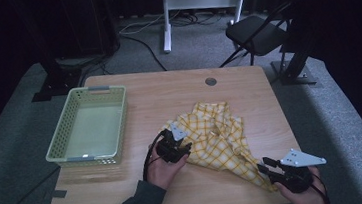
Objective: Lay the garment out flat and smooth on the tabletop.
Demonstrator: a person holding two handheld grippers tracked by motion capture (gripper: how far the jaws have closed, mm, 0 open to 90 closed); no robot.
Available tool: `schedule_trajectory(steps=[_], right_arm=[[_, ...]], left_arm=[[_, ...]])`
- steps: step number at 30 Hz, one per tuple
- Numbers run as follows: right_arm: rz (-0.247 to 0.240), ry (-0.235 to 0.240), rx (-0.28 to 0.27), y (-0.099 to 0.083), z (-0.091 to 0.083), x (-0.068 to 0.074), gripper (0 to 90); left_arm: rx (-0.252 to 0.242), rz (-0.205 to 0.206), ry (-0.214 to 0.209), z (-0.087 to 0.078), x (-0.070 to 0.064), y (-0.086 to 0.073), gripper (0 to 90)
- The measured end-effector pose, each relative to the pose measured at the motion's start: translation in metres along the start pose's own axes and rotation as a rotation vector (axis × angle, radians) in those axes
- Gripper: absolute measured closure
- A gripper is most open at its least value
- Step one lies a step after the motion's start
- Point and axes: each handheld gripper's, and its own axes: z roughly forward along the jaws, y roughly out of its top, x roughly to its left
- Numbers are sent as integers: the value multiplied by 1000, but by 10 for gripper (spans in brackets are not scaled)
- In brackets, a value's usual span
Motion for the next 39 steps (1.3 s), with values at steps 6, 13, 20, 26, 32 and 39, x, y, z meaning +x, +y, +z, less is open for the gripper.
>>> schedule_trajectory(steps=[6,13,20,26,32,39], right_arm=[[-10,-1,7,5,10,-1,646],[-20,-5,30,8,22,-2,645],[-13,-6,43,6,29,-5,638],[-6,1,58,5,35,-6,623],[-4,-12,79,3,39,-7,618],[3,-12,84,1,41,-8,616]], left_arm=[[1,30,-8,8,-5,8,536],[36,64,1,23,-9,13,538],[84,79,3,36,-10,10,529],[97,96,9,37,-12,9,592],[77,117,20,30,-18,7,671],[75,150,15,24,-24,3,724]])
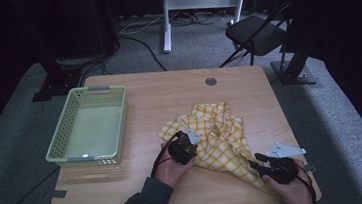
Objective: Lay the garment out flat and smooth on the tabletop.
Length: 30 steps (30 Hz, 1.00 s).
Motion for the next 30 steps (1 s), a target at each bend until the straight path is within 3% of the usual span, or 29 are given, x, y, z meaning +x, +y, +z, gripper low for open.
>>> schedule_trajectory(steps=[8,30], right_arm=[[1,-1,18,-1,4,-1,625],[11,5,53,-3,10,-3,777]], left_arm=[[-34,-11,-13,-13,-1,-2,837],[-92,-97,-63,-42,10,-24,858]])
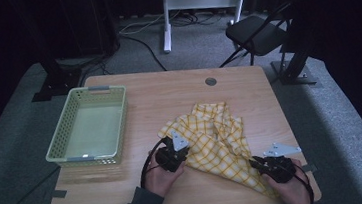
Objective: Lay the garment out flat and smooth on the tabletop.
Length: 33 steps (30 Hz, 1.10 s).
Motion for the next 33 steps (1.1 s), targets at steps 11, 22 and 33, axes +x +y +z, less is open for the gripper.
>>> schedule_trajectory(steps=[11,22,33], right_arm=[[11,-10,8,-2,1,-2,804],[33,-25,8,-6,-1,-7,815],[47,-47,10,-8,-2,-11,823]], left_arm=[[-19,-34,-15,-11,5,-12,856],[-27,-89,-47,-22,13,-27,851],[14,-126,-45,-23,18,-42,850]])
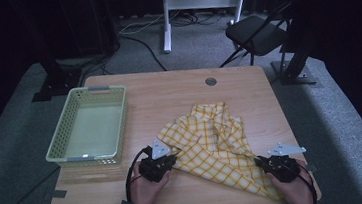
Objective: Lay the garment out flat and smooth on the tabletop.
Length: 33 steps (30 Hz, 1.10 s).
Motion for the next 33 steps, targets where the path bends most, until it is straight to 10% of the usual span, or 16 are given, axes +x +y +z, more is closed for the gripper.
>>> schedule_trajectory(steps=[12,33], right_arm=[[27,-22,0,-2,-2,-6,823],[-8,14,-19,11,5,0,613]], left_arm=[[15,-36,53,-5,7,0,753],[-2,104,18,28,-5,43,595]])
